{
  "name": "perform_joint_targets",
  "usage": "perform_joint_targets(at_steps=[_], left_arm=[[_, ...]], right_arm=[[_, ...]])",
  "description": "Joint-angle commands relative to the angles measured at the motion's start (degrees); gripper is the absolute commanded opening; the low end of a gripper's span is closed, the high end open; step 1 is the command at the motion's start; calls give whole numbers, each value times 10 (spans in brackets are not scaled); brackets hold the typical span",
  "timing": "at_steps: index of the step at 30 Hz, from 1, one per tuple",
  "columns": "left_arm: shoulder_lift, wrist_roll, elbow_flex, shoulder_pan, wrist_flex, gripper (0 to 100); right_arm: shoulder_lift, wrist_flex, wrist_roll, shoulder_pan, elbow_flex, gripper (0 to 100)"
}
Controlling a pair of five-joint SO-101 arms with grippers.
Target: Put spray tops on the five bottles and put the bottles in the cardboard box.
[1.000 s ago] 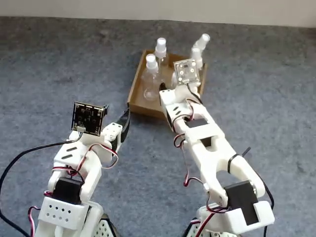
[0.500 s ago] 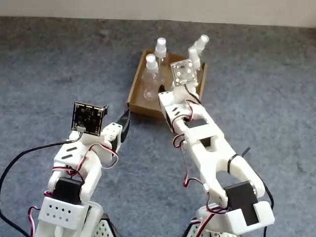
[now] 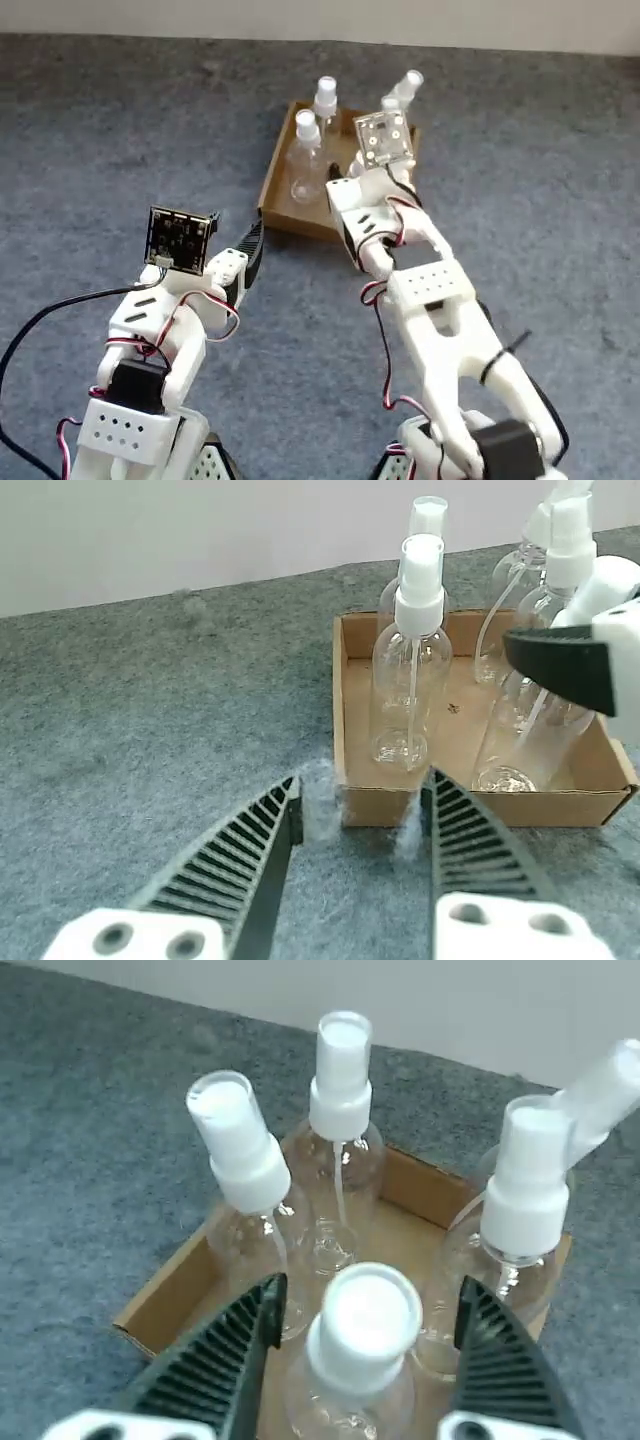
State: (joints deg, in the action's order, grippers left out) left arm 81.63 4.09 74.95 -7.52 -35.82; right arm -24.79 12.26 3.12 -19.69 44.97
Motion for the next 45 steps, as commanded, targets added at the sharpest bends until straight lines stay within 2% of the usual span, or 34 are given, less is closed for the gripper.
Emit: perform_joint_targets(at_steps=[1,4,9,14,16,18,22,27,31,36,39,41,45], left_arm=[[3,-4,-3,7,15,147],[3,-4,-3,7,15,147],[7,-4,-3,9,15,147],[8,-4,-20,37,13,147],[8,-4,-36,50,11,147],[8,-10,-45,65,11,147],[9,-66,-50,108,8,147],[20,-94,-48,136,-56,147],[99,-114,-44,138,-128,148],[247,-156,-25,138,-209,147],[220,-196,15,138,-213,147],[211,-215,58,139,-211,147],[223,-224,160,139,-155,147]], right_arm=[[-77,55,4,-2,-12,214],[-129,118,4,-1,-12,204],[-217,211,9,3,-7,79],[-293,273,11,80,28,22],[-320,285,23,109,65,19],[-342,289,66,129,110,19],[-408,289,110,166,207,19],[-522,288,130,183,319,19],[-623,288,177,183,407,19],[-758,289,195,184,514,19],[-815,289,199,184,568,19],[-802,309,198,184,594,19],[-795,360,198,183,599,19]])
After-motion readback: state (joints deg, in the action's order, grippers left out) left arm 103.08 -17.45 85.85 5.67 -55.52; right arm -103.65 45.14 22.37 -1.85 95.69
